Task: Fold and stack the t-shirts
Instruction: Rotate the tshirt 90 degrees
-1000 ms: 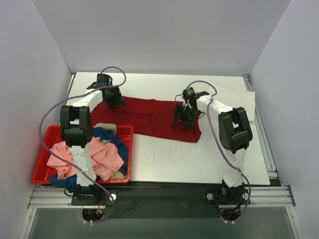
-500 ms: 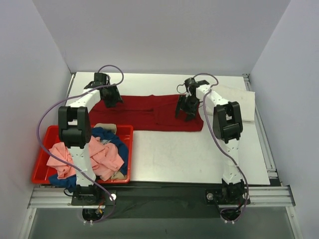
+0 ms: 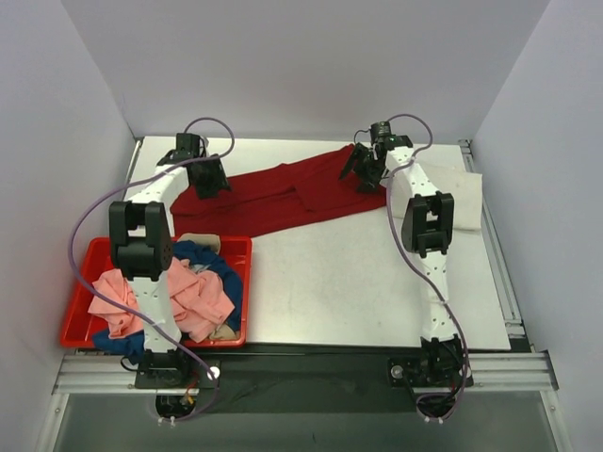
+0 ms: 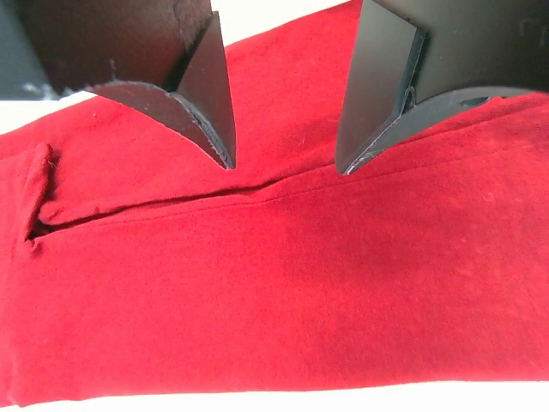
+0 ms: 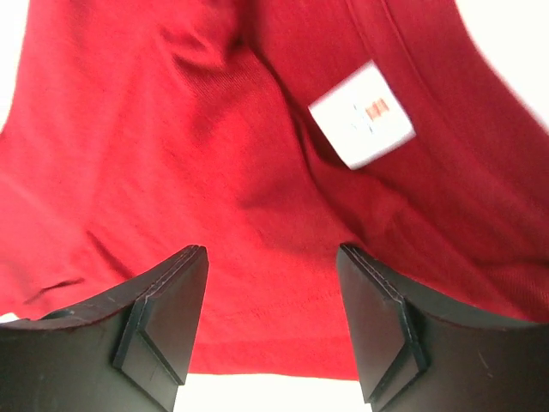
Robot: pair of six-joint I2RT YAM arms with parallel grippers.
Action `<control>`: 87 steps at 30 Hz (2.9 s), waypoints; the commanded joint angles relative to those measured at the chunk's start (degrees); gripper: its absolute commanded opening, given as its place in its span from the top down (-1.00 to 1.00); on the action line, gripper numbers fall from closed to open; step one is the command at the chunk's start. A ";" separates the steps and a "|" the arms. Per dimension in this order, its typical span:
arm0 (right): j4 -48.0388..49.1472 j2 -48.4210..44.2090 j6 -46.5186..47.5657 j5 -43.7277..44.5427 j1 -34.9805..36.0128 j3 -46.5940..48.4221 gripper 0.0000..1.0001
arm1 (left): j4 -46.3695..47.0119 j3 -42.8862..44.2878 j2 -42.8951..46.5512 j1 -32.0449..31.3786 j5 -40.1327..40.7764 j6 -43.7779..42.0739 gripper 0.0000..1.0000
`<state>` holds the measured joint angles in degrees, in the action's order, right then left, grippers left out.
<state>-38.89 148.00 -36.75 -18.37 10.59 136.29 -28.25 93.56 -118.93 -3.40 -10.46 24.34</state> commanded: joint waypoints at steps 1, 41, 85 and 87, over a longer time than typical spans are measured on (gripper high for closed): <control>6.89 -2.97 0.10 -7.19 -0.22 -2.16 -0.26 | 0.39 3.03 -0.59 0.94 0.70 -1.75 -0.21; 0.14 -5.10 -1.83 13.98 1.54 -12.28 -0.23 | 1.36 -5.23 -4.90 -11.62 -0.96 9.49 -0.20; -12.79 -1.58 10.12 5.72 -1.19 -1.20 -0.24 | 20.17 -30.98 20.66 -42.83 -3.34 60.39 -0.27; -12.87 -1.84 10.12 3.88 -1.19 -0.07 -0.24 | 18.94 -30.89 23.55 -42.48 -3.78 60.39 -0.28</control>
<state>-48.40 145.18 -27.70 -11.60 9.41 132.92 -11.33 62.22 -101.30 -46.57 -13.06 81.54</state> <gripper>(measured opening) 0.618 0.637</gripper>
